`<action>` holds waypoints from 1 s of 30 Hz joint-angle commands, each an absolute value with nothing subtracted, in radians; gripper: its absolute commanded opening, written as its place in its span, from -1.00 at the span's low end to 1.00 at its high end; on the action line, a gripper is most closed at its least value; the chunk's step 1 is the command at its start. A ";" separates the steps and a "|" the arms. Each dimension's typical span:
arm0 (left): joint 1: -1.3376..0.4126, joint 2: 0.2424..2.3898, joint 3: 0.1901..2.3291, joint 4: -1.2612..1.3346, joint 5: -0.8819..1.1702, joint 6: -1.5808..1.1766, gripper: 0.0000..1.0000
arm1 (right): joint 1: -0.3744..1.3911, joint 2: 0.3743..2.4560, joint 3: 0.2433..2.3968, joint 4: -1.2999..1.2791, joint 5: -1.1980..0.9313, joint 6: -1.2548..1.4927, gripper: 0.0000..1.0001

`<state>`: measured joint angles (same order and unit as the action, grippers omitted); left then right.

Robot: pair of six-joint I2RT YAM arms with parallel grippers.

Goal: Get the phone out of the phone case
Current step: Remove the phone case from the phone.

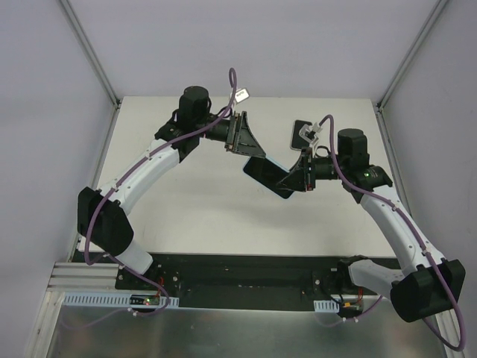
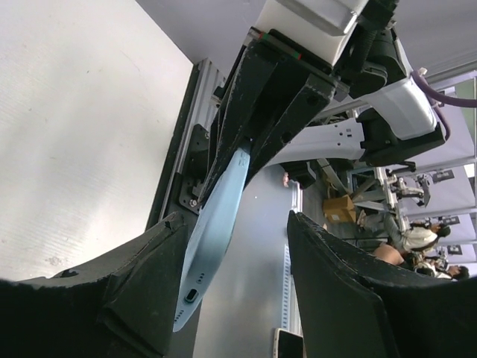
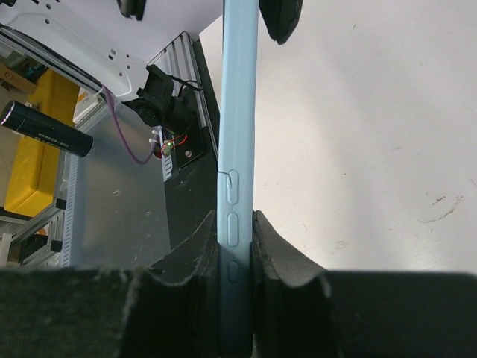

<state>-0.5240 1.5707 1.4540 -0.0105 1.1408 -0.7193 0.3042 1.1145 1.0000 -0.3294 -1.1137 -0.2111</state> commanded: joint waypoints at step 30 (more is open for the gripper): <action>-0.528 1.493 1.305 0.212 1.098 -0.861 -0.16 | 0.310 1.085 1.017 -0.291 -1.132 -0.248 -1.00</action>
